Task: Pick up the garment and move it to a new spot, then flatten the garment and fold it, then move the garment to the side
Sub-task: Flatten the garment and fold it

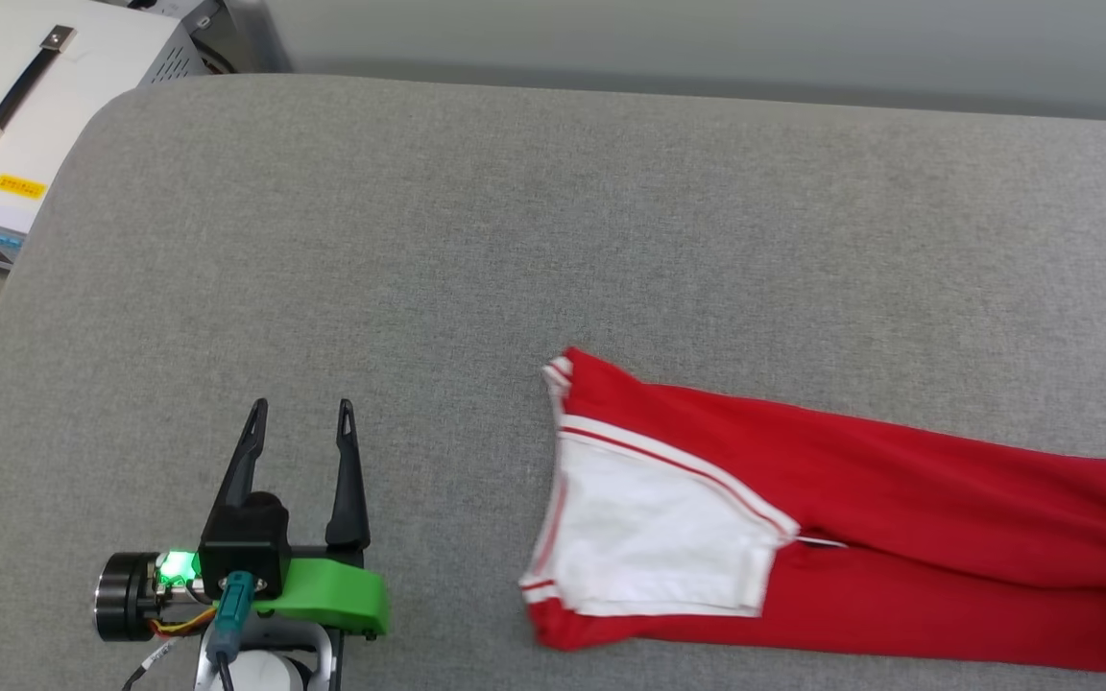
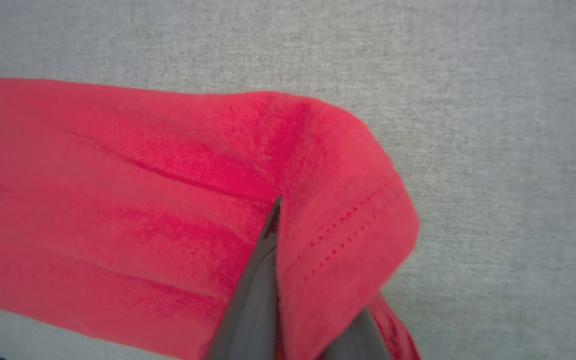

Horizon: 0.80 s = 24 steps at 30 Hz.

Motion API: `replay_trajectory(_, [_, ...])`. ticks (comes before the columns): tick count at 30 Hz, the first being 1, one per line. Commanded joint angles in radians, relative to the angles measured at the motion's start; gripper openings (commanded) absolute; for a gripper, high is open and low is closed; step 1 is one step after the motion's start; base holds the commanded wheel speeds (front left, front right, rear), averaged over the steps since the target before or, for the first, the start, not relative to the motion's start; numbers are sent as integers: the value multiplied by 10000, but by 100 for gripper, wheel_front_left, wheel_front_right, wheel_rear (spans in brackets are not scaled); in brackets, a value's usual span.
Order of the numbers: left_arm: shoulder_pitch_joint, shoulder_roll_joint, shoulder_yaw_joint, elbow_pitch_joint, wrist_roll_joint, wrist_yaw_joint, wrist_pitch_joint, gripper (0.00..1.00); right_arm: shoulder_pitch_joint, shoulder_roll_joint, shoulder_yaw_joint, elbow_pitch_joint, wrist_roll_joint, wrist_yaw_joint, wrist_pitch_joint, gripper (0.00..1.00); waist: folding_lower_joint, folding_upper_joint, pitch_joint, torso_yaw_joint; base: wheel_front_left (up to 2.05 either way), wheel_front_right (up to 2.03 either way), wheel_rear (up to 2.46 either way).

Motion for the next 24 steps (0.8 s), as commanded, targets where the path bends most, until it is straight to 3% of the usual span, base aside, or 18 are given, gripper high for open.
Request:
replay_trajectory(1, [198, -72, 76, -40, 127, -67, -59, 100, 194, -303, -210, 226, -14, -17, -73, 0, 0, -1, -93, -36, 0, 0, 0])
replay_trajectory(5, [343, -157, 230, -74, 263, -142, -59, 100, 520, -945, -501, 677, -269, -17, 105, 0, 0, -1, -230, -78, 0, 0, 0])
replay_trajectory(10, [494, -226, 415, -82, 356, -266, -59, 100, 846, -1150, -951, 686, -39, -17, 361, 0, 0, -1, -370, -129, 0, 0, 0])
replay_trajectory(24, [627, -453, 612, -49, 623, -595, -59, 100, 1568, -350, -1644, -3503, 1641, -17, 1875, 0, 0, -1, -556, -131, 0, 0, 0])
